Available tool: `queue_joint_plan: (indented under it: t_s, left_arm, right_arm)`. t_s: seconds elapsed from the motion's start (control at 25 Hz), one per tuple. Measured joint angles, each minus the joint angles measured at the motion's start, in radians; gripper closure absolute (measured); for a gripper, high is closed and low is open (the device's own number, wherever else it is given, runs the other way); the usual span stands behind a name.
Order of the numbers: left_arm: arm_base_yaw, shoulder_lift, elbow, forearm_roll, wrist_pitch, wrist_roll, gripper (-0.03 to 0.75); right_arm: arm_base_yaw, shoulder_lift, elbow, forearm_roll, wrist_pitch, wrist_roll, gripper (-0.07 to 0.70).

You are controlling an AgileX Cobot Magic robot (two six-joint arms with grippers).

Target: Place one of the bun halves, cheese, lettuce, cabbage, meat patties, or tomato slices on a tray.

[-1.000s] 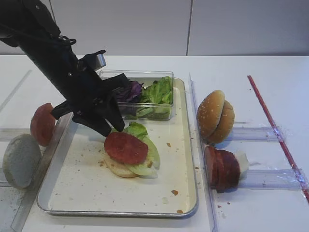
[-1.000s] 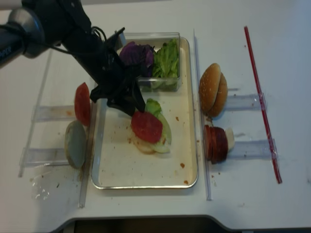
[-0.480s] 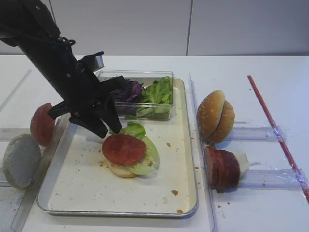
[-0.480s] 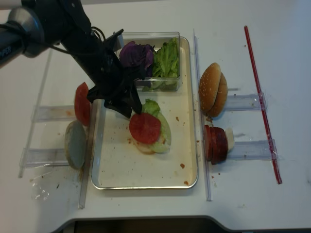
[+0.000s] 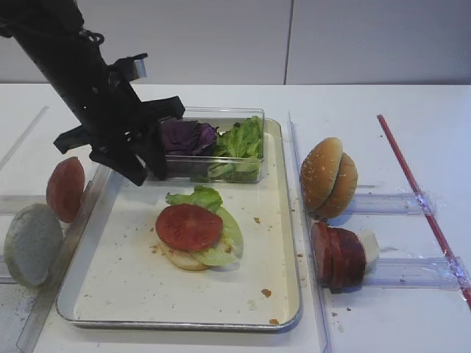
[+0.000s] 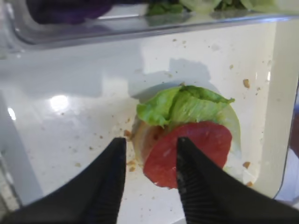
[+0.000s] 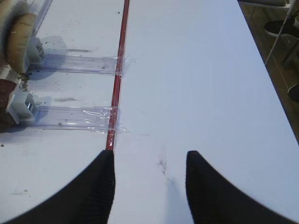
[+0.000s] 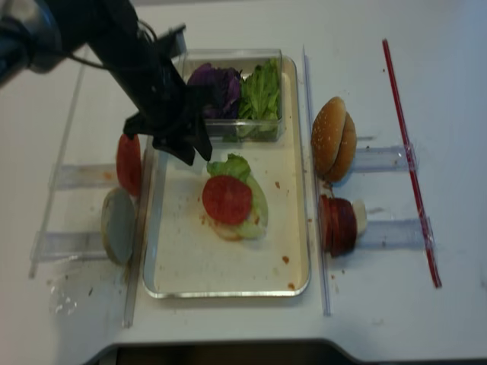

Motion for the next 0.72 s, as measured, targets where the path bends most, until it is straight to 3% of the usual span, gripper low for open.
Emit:
queue_joint_plan:
  t_s: [0.32,0.72]
  left_arm:
    - [0.0,-0.089,-0.013,0.251,0.01,-0.112,0.46]
    - [0.0,-0.165,-0.013,0.434,0.019,-0.142,0.46]
  right_arm:
    - [0.0,0.0,0.0,0.0,0.0,0.002,0.258]
    - [0.0,0.0,0.0,0.0,0.0,0.002,0.258]
